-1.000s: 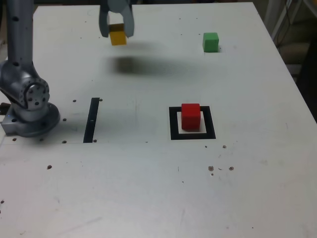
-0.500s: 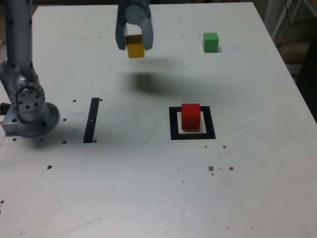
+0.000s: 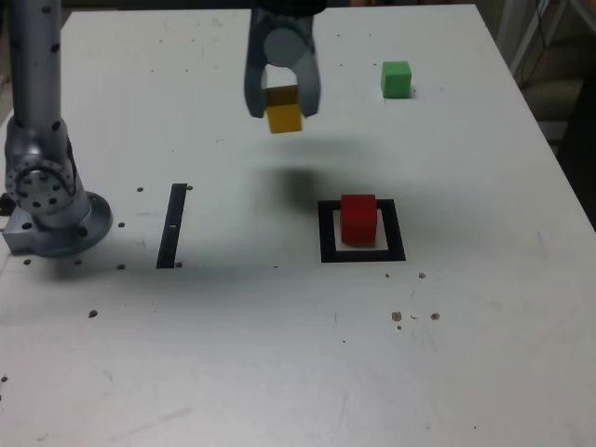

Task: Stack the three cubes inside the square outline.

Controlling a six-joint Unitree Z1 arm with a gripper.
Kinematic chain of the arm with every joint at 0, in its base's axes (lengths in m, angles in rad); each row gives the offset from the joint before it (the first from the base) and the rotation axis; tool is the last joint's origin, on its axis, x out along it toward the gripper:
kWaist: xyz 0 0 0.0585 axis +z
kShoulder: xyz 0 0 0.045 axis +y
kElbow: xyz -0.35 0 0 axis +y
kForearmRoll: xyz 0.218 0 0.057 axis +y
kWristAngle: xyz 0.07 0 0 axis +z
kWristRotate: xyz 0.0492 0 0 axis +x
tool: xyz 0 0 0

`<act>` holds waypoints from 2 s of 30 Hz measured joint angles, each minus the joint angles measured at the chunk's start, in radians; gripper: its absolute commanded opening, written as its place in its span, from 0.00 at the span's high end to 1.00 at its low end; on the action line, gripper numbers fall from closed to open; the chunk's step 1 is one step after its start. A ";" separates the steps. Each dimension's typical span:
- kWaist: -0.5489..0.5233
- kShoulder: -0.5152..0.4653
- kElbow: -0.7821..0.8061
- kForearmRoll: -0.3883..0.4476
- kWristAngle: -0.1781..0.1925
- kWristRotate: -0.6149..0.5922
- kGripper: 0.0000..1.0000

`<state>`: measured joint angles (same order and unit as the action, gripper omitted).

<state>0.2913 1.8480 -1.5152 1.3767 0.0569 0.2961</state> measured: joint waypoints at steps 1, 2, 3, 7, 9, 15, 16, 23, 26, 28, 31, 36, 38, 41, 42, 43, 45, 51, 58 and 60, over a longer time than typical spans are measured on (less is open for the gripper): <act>-0.010 0.002 -0.005 0.004 0.000 -0.009 0.68; -0.023 0.006 -0.013 0.010 0.000 -0.024 0.68; -0.040 0.011 -0.021 0.018 0.000 -0.039 0.68; -0.116 0.041 -0.068 0.041 0.000 -0.097 0.68; -0.146 0.058 -0.093 0.058 0.001 -0.124 0.68; -0.228 0.110 -0.155 0.109 0.000 -0.184 0.68; -0.241 0.117 -0.166 0.117 0.000 -0.192 0.68; -0.311 0.157 -0.233 0.137 -0.017 -0.240 0.68; -0.323 0.172 -0.254 0.140 -0.030 -0.248 0.68; -0.328 0.185 -0.268 0.141 -0.036 -0.250 0.68; -0.331 0.204 -0.284 0.142 -0.041 -0.251 0.68; -0.331 0.224 -0.293 0.142 -0.042 -0.251 0.68; -0.331 0.235 -0.299 0.141 -0.042 -0.251 0.68; -0.331 0.249 -0.304 0.138 -0.042 -0.251 0.68; -0.331 0.252 -0.305 0.137 -0.042 -0.251 0.68; -0.331 0.255 -0.306 0.137 -0.042 -0.251 0.68; -0.331 0.260 -0.309 0.134 -0.042 -0.253 0.68; -0.331 0.276 -0.312 0.125 -0.043 -0.261 0.68; -0.331 0.279 -0.312 0.121 -0.044 -0.267 0.68; -0.331 0.279 -0.312 0.119 -0.045 -0.268 0.68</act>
<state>-0.0400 2.1268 -1.8274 1.4962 0.0117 0.0280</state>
